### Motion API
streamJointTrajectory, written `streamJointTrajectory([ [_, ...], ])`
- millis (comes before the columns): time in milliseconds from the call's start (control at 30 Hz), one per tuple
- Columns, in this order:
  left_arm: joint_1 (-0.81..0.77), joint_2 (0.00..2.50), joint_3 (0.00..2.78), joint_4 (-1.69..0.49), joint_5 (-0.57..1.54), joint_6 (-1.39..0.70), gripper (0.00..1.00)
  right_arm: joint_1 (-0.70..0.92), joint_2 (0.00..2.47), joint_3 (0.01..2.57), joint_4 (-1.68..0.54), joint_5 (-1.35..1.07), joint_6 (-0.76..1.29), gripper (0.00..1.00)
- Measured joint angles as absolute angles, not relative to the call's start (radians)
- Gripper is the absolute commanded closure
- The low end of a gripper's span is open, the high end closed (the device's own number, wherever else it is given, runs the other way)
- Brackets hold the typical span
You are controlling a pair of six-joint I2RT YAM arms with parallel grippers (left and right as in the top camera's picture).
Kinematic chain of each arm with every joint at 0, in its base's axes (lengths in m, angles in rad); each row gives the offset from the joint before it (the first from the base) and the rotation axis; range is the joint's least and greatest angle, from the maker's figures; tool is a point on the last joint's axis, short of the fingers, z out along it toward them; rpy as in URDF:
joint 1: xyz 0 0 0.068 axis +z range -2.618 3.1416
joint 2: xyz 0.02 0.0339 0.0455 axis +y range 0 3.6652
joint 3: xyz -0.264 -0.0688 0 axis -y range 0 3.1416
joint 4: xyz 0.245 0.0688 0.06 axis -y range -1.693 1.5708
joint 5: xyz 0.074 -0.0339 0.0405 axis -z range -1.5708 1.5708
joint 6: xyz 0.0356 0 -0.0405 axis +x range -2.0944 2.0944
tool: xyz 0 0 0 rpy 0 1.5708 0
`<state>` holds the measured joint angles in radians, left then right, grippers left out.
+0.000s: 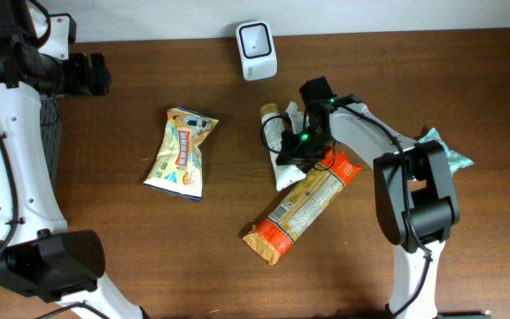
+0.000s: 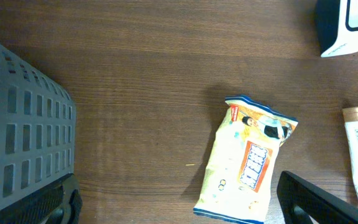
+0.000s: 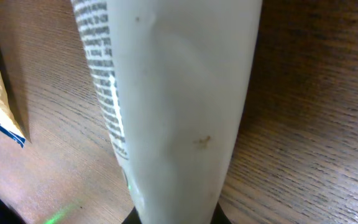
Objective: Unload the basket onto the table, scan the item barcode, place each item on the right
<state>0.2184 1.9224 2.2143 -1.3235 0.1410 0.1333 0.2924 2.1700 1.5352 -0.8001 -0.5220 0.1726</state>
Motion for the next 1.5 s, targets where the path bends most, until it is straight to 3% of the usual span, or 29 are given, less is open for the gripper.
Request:
streamJointTrajectory([
  [1267, 0.218, 1.922, 2.214, -1.324, 0.141, 0.133, 0.01, 0.292, 2.17, 1.535, -0.8, -0.526, 0.173, 0.96],
  [1433, 0.218, 1.922, 2.214, -1.323, 0.141, 0.133, 0.01, 0.199, 2.156, 1.53, -0.823, -0.771, 0.153, 0.96],
  [1500, 0.218, 1.922, 2.214, -1.323, 0.141, 0.133, 0.01, 0.127, 2.046, 1.53, -0.83, -0.859, 0.154, 0.96],
])
